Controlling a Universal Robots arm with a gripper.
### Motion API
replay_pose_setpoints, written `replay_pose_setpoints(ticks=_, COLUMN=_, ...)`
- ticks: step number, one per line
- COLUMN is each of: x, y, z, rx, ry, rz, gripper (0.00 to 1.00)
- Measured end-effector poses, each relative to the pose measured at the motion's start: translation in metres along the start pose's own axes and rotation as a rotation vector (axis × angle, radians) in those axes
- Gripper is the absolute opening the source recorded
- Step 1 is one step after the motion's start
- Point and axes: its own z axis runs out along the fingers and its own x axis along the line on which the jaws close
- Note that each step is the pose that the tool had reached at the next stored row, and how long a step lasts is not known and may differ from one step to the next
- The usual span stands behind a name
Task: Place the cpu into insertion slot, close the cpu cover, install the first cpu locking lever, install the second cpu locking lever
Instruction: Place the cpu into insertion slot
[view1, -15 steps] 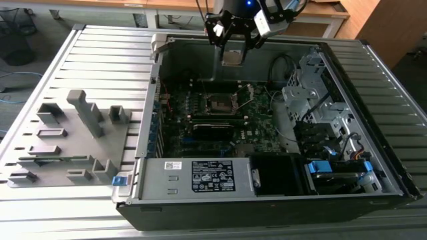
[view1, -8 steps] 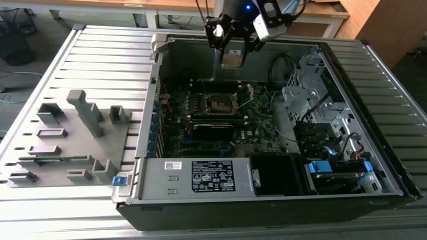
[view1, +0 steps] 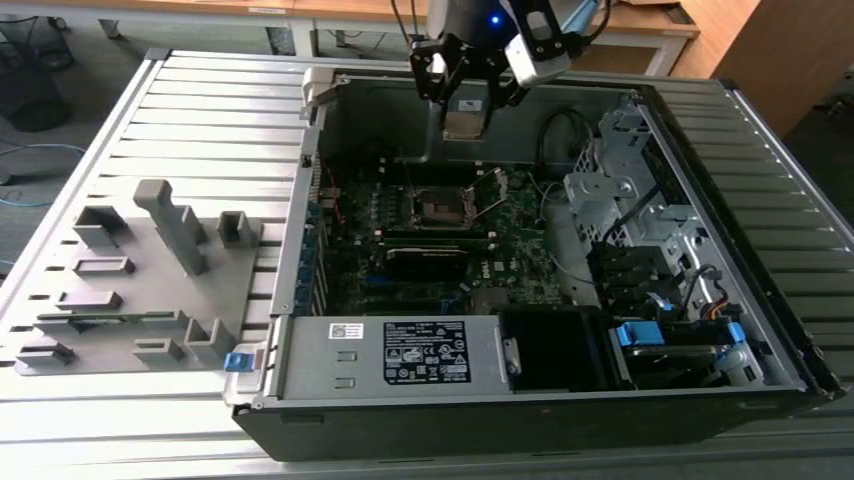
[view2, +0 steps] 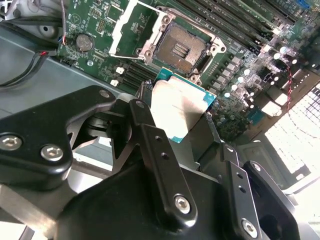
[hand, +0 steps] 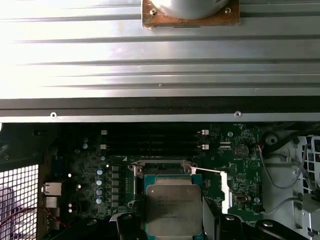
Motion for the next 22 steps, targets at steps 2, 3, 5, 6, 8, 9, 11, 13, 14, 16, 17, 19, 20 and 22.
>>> replay_pose_setpoints(ticks=2, x=0.0002, y=-0.0001, z=0.0009, rx=-0.0004, ry=-0.0003, rz=0.000, gripper=0.54)
replay_pose_setpoints(ticks=3, x=0.0006, y=-0.0002, z=0.0014, rx=-0.0001, ry=-0.0005, rz=0.000, gripper=0.54)
replay_pose_setpoints(ticks=5, x=0.0012, y=-0.0003, z=0.0029, rx=-0.0001, ry=-0.0010, rz=0.000, gripper=0.54)
replay_pose_setpoints(ticks=6, x=0.0014, y=-0.0004, z=0.0043, rx=-0.0001, ry=-0.0014, rz=0.000, gripper=0.54)
replay_pose_setpoints(ticks=8, x=0.0015, y=-0.0007, z=0.0078, rx=-0.0001, ry=-0.0026, rz=0.000, gripper=0.54)
replay_pose_setpoints(ticks=9, x=0.0015, y=-0.0009, z=0.0096, rx=-0.0001, ry=-0.0030, rz=0.000, gripper=0.54)
replay_pose_setpoints(ticks=11, x=0.0016, y=-0.0012, z=0.0132, rx=0.0000, ry=-0.0039, rz=0.000, gripper=0.54)
replay_pose_setpoints(ticks=13, x=0.0016, y=-0.0015, z=0.0168, rx=-0.0002, ry=-0.0049, rz=0.000, gripper=0.54)
replay_pose_setpoints(ticks=14, x=0.0016, y=-0.0017, z=0.0186, rx=-0.0002, ry=-0.0054, rz=0.000, gripper=0.54)
replay_pose_setpoints(ticks=16, x=0.0016, y=-0.0019, z=0.0205, rx=0.0001, ry=-0.0056, rz=-0.001, gripper=0.54)
replay_pose_setpoints(ticks=17, x=0.0016, y=-0.0019, z=0.0208, rx=0.0005, ry=-0.0055, rz=0.000, gripper=0.54)
replay_pose_setpoints(ticks=19, x=0.0016, y=-0.0019, z=0.0209, rx=0.0007, ry=-0.0055, rz=0.000, gripper=0.54)
replay_pose_setpoints(ticks=20, x=0.0016, y=-0.0019, z=0.0212, rx=0.0004, ry=-0.0056, rz=0.000, gripper=0.54)
replay_pose_setpoints(ticks=22, x=0.0016, y=-0.0020, z=0.0214, rx=0.0004, ry=-0.0056, rz=0.000, gripper=0.54)
